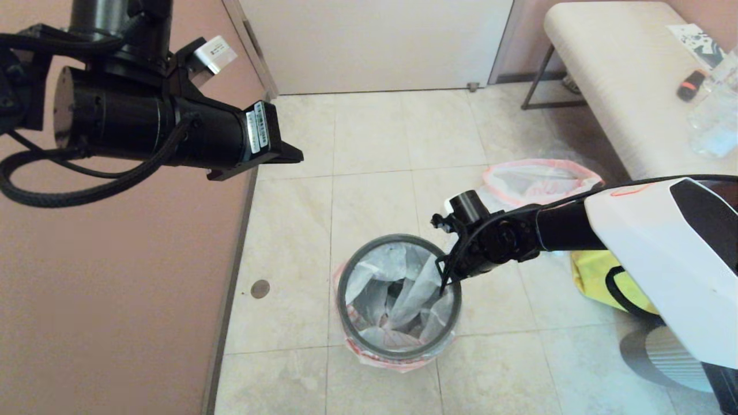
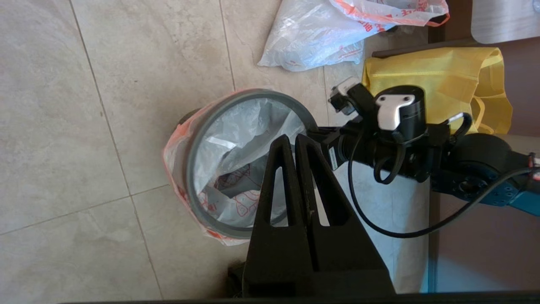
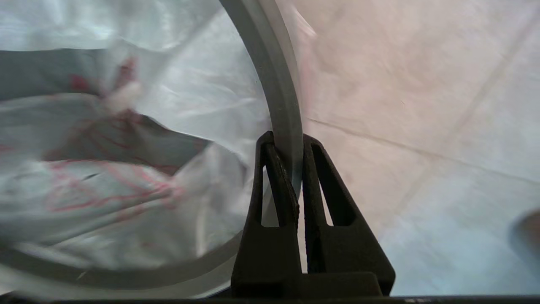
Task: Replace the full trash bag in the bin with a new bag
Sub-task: Place the trash can ring on the trash can
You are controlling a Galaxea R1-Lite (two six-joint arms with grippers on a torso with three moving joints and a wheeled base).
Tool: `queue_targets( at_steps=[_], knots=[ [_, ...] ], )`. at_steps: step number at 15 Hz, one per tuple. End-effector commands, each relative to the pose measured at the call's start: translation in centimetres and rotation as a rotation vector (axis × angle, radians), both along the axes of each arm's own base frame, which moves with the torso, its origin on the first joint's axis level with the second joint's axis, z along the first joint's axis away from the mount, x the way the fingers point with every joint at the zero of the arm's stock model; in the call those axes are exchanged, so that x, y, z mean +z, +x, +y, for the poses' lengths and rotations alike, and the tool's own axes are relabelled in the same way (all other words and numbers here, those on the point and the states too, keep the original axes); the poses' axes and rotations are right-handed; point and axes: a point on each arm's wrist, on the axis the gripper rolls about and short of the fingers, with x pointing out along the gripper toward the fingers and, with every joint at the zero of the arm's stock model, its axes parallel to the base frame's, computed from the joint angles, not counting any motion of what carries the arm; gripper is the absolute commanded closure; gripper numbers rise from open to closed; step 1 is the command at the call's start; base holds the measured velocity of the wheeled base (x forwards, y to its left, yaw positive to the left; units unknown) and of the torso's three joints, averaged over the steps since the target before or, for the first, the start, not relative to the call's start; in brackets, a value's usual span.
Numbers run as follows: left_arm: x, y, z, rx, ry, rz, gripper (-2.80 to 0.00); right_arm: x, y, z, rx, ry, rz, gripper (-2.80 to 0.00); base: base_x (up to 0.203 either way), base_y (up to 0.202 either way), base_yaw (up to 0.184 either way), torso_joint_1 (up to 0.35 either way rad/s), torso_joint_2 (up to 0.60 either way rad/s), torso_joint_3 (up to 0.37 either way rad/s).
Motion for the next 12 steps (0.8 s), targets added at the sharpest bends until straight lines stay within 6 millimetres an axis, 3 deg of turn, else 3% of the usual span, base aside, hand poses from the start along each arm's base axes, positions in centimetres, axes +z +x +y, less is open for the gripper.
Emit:
queue_targets(
  at_steps=[1, 4, 7, 12],
  knots=[
    [-0.1, 0.0, 0.0, 0.001, -0.001, 0.005, 0.0, -1.0, 0.2, 0.0, -0.018, -0.035, 0.012, 0.0, 0.0, 0.0, 0.0, 0.0, 0.0, 0.0],
    [0.0, 0.0, 0.0, 0.001, -0.001, 0.003, 0.0, -2.6, 0.4, 0.2, -0.031, -0.09, 0.023, 0.0, 0.0, 0.0, 0.0, 0.0, 0.0, 0.0],
    [-0.1, 0.2, 0.0, 0.002, 0.0, 0.005, 0.0, -2.7, 0.6, 0.6, -0.028, -0.101, 0.003, 0.0, 0.0, 0.0, 0.0, 0.0, 0.0, 0.0],
    [0.0, 0.4, 0.2, 0.014, -0.002, 0.005, 0.0, -2.6, -0.8, 3.5, 0.019, -0.121, -0.022, 0.0, 0.0, 0.0, 0.0, 0.0, 0.0, 0.0]
  ],
)
